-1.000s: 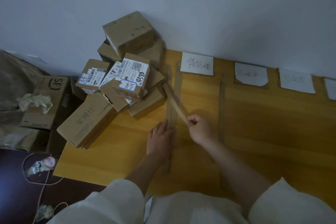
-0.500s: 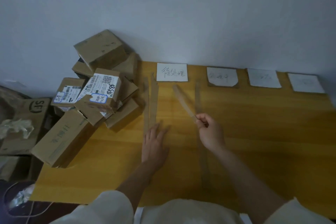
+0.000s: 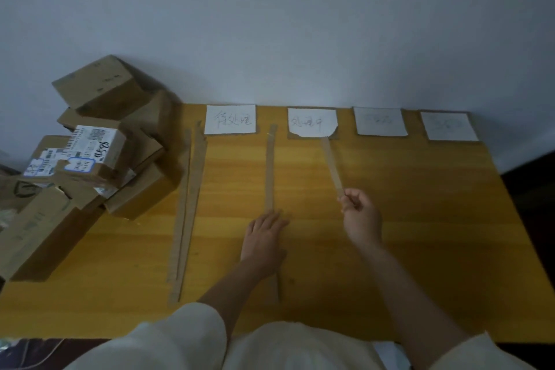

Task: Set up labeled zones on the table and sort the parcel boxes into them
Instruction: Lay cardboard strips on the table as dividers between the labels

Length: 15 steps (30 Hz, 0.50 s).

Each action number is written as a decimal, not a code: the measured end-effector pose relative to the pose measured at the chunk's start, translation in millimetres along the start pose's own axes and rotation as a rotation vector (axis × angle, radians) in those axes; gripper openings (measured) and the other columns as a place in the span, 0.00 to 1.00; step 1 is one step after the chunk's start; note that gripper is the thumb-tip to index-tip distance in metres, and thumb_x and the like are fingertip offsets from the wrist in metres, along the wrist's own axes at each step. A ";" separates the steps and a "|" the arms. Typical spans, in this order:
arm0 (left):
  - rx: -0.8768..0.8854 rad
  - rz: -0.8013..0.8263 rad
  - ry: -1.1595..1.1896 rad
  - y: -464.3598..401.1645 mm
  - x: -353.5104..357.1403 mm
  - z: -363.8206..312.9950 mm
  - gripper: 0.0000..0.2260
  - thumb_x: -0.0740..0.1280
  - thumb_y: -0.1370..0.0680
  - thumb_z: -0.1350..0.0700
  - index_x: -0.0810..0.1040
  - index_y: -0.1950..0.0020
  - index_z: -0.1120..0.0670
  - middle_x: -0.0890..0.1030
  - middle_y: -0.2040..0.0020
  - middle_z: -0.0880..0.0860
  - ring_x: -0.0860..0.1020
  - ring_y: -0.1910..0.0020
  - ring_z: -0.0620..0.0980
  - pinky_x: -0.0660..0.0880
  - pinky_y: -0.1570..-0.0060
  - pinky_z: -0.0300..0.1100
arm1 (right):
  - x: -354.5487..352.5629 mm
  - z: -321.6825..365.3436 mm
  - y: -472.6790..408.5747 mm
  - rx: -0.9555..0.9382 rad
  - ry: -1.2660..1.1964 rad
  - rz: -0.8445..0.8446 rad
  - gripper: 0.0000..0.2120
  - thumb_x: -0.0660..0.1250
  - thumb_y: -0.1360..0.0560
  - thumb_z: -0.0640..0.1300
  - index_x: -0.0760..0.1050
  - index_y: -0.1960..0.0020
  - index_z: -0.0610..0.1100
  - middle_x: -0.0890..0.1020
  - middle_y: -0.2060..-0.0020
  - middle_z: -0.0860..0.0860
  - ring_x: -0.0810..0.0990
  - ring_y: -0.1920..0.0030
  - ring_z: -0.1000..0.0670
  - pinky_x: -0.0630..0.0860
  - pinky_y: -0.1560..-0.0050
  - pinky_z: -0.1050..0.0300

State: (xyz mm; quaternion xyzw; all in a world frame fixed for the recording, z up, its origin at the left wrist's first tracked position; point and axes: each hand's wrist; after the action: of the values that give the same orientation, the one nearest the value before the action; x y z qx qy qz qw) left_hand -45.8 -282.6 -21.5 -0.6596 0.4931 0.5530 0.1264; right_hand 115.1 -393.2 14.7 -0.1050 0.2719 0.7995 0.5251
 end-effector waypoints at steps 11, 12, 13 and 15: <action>-0.028 0.170 -0.102 -17.1 31.9 -50.7 0.32 0.68 0.24 0.48 0.57 0.24 0.43 0.53 0.21 0.47 0.54 0.23 0.51 0.49 0.24 0.51 | -46.6 -75.8 -34.5 0.347 -0.098 0.066 0.07 0.66 0.22 0.40 0.78 0.45 0.44 0.81 0.53 0.48 0.80 0.55 0.47 0.74 0.55 0.55; -0.039 0.188 -0.102 -17.6 33.2 -51.6 0.33 0.69 0.25 0.48 0.57 0.24 0.43 0.52 0.21 0.47 0.54 0.23 0.52 0.49 0.24 0.51 | -46.1 -79.8 -36.7 0.377 -0.100 0.093 0.07 0.66 0.22 0.40 0.78 0.44 0.43 0.81 0.53 0.48 0.80 0.56 0.47 0.75 0.56 0.54; -0.047 0.197 -0.107 -17.9 34.4 -52.2 0.33 0.69 0.25 0.47 0.58 0.24 0.42 0.52 0.21 0.47 0.54 0.23 0.52 0.49 0.24 0.51 | -45.2 -83.3 -38.8 0.401 -0.107 0.114 0.08 0.65 0.22 0.39 0.77 0.43 0.42 0.81 0.53 0.47 0.80 0.58 0.47 0.76 0.56 0.54; -0.065 0.205 -0.110 -18.7 35.5 -52.7 0.33 0.70 0.26 0.46 0.59 0.25 0.41 0.52 0.21 0.46 0.54 0.23 0.52 0.50 0.24 0.51 | -44.3 -86.5 -42.9 0.422 -0.109 0.145 0.10 0.65 0.22 0.38 0.77 0.41 0.39 0.81 0.54 0.47 0.80 0.60 0.47 0.76 0.62 0.56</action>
State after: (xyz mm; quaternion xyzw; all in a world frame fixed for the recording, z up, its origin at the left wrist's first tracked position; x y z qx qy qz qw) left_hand -2.6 -329.3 -40.2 -0.5781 0.5321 0.6141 0.0743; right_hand 162.4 -462.2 -50.9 0.0704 0.4110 0.7652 0.4905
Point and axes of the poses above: each hand's wrist, its own y-axis away from the middle knuckle, its own x-axis out of the palm, z = x × y
